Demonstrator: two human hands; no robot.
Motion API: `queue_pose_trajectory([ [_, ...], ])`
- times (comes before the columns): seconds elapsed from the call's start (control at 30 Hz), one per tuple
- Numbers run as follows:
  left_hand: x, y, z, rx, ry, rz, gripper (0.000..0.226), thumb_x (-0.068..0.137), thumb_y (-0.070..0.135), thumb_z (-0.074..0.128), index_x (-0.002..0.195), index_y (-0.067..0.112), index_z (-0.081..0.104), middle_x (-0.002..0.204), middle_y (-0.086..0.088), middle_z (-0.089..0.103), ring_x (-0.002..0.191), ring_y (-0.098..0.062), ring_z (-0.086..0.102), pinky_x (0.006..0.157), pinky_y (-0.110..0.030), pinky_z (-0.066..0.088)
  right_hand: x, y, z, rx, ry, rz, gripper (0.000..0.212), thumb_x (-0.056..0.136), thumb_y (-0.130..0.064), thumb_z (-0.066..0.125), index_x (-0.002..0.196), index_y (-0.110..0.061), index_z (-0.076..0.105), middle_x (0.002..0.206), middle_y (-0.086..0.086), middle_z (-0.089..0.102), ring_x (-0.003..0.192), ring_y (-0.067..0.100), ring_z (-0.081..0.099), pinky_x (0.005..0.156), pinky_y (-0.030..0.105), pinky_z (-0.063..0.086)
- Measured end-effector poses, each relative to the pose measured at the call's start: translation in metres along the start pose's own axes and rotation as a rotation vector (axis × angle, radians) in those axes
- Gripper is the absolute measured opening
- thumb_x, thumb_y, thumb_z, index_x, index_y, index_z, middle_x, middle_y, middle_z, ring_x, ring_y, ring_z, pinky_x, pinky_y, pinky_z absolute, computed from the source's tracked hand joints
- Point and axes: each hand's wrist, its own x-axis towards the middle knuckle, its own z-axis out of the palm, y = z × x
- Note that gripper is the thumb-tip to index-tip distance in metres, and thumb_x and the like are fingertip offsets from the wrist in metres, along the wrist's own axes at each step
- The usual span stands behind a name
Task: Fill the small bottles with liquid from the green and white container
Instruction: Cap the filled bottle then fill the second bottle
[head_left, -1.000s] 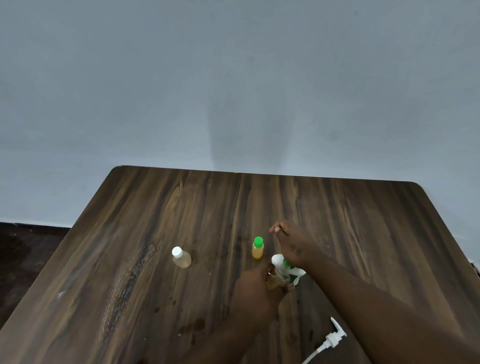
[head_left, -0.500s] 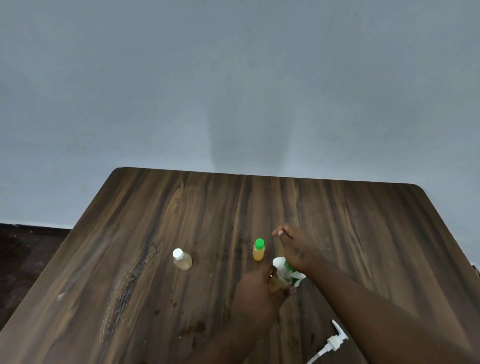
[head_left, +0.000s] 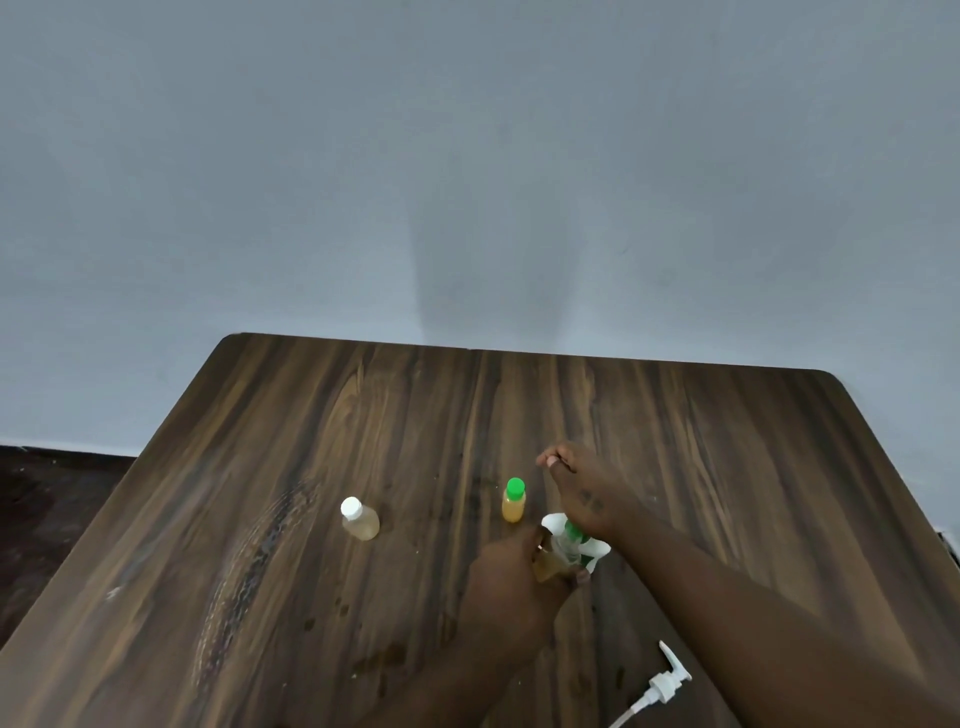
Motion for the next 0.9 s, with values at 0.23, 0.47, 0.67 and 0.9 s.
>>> queue_pose_trajectory([
  [0.23, -0.0016, -0.0004, 0.0011, 0.019, 0.005, 0.003, 0.043, 0.076, 0.068, 0.065, 0.104, 0.035, 0.067, 0.093, 0.023, 0.073, 0.085, 0.006, 0.068, 0.076, -0.026, 0.055, -0.0003, 0.0018, -0.001, -0.047, -0.012, -0.022, 0.026, 0.103, -0.025, 0.039, 0.109, -0.022, 0.064, 0.11, -0.008, 0.063, 0.101, 0.012, 0.059, 0.087, 0.031, 0.047],
  [0.47, -0.0001, -0.0011, 0.0021, -0.014, -0.007, 0.0, 0.047, 0.079, 0.073, 0.061, 0.106, 0.036, 0.068, 0.094, 0.025, 0.073, 0.085, 0.007, 0.068, 0.078, -0.03, 0.056, -0.0015, 0.001, -0.0022, -0.095, -0.016, -0.008, 0.027, 0.104, -0.025, 0.038, 0.111, -0.021, 0.064, 0.112, -0.006, 0.064, 0.098, 0.012, 0.058, 0.082, 0.028, 0.044],
  [0.67, -0.001, -0.0048, 0.003, -0.047, -0.033, 0.006, 0.047, 0.08, 0.073, 0.058, 0.107, 0.036, 0.068, 0.096, 0.025, 0.074, 0.089, 0.006, 0.069, 0.08, -0.031, 0.057, -0.0045, 0.0051, 0.0008, -0.099, 0.035, -0.024, 0.026, 0.103, -0.023, 0.04, 0.109, -0.019, 0.065, 0.109, -0.005, 0.066, 0.096, 0.013, 0.059, 0.078, 0.027, 0.041],
  [0.9, 0.0013, -0.0027, 0.0016, -0.001, -0.018, 0.011, 0.04, 0.079, 0.065, 0.066, 0.106, 0.037, 0.068, 0.097, 0.027, 0.073, 0.089, 0.008, 0.068, 0.08, -0.031, 0.056, -0.0011, -0.0014, -0.0035, -0.103, -0.004, -0.033, 0.028, 0.104, -0.026, 0.038, 0.112, -0.019, 0.064, 0.112, -0.005, 0.065, 0.1, 0.013, 0.059, 0.086, 0.029, 0.045],
])
